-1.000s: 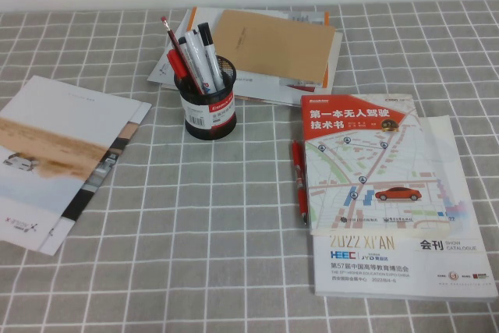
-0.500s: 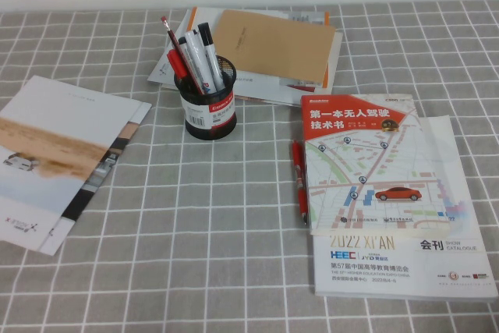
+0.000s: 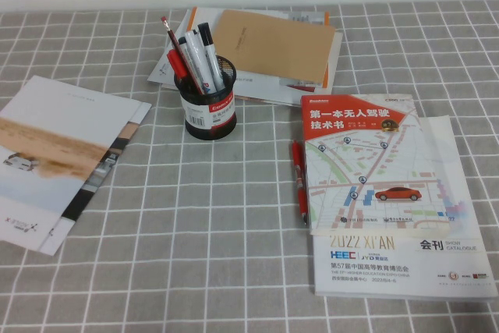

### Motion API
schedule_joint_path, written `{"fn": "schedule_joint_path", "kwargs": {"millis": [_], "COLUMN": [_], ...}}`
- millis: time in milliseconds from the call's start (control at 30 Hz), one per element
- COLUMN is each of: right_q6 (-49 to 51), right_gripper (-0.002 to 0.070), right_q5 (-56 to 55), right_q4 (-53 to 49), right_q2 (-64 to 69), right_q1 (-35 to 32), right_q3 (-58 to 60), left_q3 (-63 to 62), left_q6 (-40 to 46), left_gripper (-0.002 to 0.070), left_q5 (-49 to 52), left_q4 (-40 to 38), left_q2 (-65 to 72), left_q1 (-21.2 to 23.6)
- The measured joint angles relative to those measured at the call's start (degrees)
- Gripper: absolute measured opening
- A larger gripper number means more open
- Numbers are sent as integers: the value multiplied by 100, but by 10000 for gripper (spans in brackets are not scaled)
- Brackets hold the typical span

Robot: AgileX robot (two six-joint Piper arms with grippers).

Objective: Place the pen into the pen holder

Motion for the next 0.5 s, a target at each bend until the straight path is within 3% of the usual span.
{"fn": "schedule_joint_path", "kwargs": {"millis": [233,333,500], "right_q6": [1237,1115,75], "right_gripper": [-13,-13,-13], "right_q5": [-165,-362,-325], "right_q4": [4766,5504,5725], "right_q2": [0,0,0], "right_q1": [0,0,0], "right_q3": [0,0,0], "left_q3": [0,0,0], "left_q6": [0,0,0], "left_gripper": [-3,-3,-3], "left_q5": [0,0,0], "left_q4": [0,0,0], "left_q2": [0,0,0], "left_q1": [0,0,0]}}
